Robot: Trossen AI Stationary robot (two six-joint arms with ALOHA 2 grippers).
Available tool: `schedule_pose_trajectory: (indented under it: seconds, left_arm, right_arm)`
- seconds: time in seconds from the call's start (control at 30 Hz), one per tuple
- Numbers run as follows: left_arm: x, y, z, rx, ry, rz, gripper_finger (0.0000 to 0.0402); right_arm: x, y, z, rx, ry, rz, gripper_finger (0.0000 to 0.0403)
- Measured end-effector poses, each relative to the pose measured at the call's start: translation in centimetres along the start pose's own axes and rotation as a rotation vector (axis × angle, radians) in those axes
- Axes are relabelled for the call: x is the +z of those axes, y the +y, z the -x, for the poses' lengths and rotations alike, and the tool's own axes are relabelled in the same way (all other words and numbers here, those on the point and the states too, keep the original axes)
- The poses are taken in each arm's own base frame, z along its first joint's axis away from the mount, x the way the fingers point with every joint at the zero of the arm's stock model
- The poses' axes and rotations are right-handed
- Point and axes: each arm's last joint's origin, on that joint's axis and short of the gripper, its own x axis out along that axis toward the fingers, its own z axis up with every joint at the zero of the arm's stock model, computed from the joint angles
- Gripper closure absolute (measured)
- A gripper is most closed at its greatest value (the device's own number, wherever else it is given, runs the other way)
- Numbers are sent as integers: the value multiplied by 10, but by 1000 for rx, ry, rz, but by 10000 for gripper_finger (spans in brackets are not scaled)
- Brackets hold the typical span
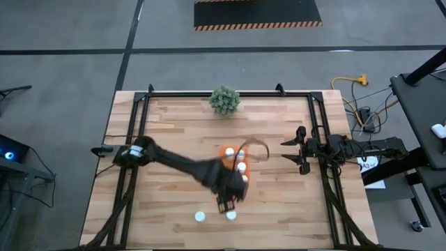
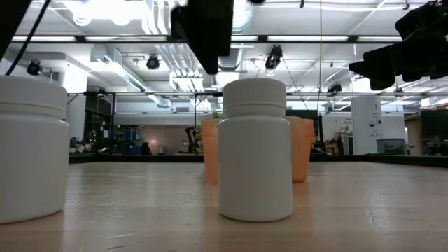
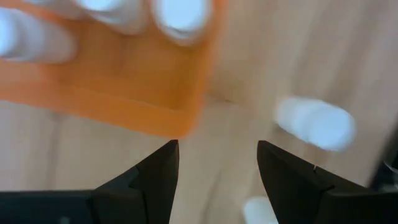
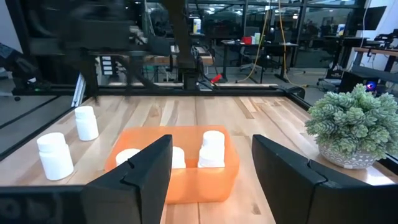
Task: Pick and place pill bottles into a basket
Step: Put the white pill bottle into the orange bin
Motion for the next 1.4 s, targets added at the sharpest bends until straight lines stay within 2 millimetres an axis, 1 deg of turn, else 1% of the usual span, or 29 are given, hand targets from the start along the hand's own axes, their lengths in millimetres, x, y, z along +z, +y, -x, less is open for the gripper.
schedule_pose_trajectory:
  seconds: [0.17,0.23,0.37,0.57,0.83,0.93,1.2,1.4]
  left_arm:
    - [-27,-38,3,-40,-7,-102,203]
    - [-37,-49,4,-48,-4,-137,203]
    - [-55,-66,7,-61,1,-201,203]
    - [-74,-83,10,-74,4,-325,203]
    - [-85,-92,9,-76,8,-449,203]
    - [-89,-91,2,-59,30,-479,203]
    - [-98,-84,-17,-8,94,-492,203]
    - [-103,-82,-10,-42,56,-494,203]
  right_arm:
    - [0,0,0,-1,0,1,193]
    - [0,0,0,0,0,-1,193]
    - [0,0,0,0,0,0,193]
    - [0,0,0,-1,0,0,193]
    - [0,0,0,-1,0,-1,193]
    - [0,0,0,-1,0,0,193]
    - [0,0,0,0,0,1,193]
    - [0,0,0,-1,0,0,193]
